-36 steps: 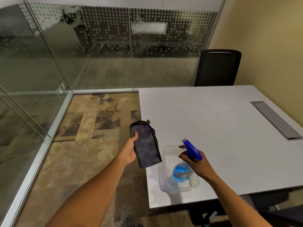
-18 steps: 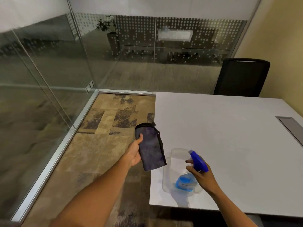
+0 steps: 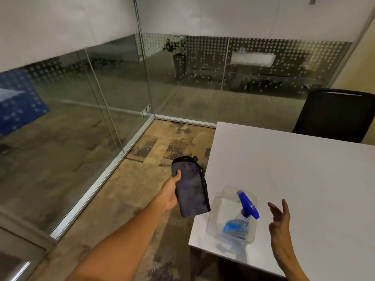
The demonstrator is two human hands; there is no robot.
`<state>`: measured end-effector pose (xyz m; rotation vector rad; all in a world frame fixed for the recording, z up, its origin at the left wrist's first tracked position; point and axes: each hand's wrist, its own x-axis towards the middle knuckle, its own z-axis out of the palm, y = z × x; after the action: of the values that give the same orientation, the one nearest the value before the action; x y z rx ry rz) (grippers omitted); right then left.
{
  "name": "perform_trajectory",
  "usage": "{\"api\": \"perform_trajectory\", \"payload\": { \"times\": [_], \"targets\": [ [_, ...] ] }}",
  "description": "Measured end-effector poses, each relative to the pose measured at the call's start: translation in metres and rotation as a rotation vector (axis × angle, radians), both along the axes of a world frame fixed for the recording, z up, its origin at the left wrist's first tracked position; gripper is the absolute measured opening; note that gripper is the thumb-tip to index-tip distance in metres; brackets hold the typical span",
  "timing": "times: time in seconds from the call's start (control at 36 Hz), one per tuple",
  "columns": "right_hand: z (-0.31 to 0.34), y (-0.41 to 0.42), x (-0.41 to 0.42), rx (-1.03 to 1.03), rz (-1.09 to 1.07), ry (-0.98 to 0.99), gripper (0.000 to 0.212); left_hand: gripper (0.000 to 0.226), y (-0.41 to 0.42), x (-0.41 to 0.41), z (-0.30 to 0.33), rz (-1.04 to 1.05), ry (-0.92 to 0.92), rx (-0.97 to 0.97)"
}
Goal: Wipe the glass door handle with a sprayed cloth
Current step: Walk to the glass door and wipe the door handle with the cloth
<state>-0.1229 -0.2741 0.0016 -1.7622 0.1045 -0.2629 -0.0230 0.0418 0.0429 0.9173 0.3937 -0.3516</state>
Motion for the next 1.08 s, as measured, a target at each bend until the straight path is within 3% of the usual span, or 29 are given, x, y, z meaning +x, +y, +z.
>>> {"api": "perform_trajectory", "payload": {
  "times": [0.11, 0.19, 0.36, 0.44, 0.53, 0.58, 0.75, 0.89, 1.08],
  "targets": [
    [0.028, 0.024, -0.010, -0.055, -0.147, -0.279, 0.066, 0.038, 0.004, -0.019, 0.006, 0.035, -0.016, -0.015],
    [0.049, 0.061, -0.010, -0.077, -0.077, -0.355, 0.050, 0.036, 0.011, -0.033, 0.014, 0.052, -0.024, -0.015],
    [0.072, 0.149, 0.000, -0.023, 0.244, -0.080, 0.049, 0.037, 0.040, -0.064, 0.026, 0.095, -0.043, 0.013],
    [0.077, 0.184, 0.011, 0.071, 0.428, 0.218, 0.061, 0.046, 0.060, -0.081, 0.030, 0.120, -0.037, 0.045],
    [0.074, 0.215, 0.022, 0.368, 0.624, 0.567, 0.061, 0.050, 0.085, -0.100, 0.035, 0.147, -0.046, 0.075],
    [0.074, 0.234, 0.024, 0.503, 0.715, 0.685, 0.051, 0.050, 0.103, -0.113, 0.037, 0.150, -0.057, 0.091],
    [0.083, 0.297, 0.008, 0.399, 0.857, 0.752, 0.044, 0.055, 0.162, -0.160, 0.037, 0.238, -0.044, 0.138],
    [0.083, 0.355, -0.017, 0.401, 0.983, 0.793, 0.051, 0.046, 0.203, -0.194, 0.037, 0.334, -0.025, 0.226],
    [0.084, 0.445, -0.072, 0.532, 0.958, 0.910, 0.046, 0.039, 0.273, -0.245, 0.040, 0.419, -0.008, 0.569]
  ]
}}
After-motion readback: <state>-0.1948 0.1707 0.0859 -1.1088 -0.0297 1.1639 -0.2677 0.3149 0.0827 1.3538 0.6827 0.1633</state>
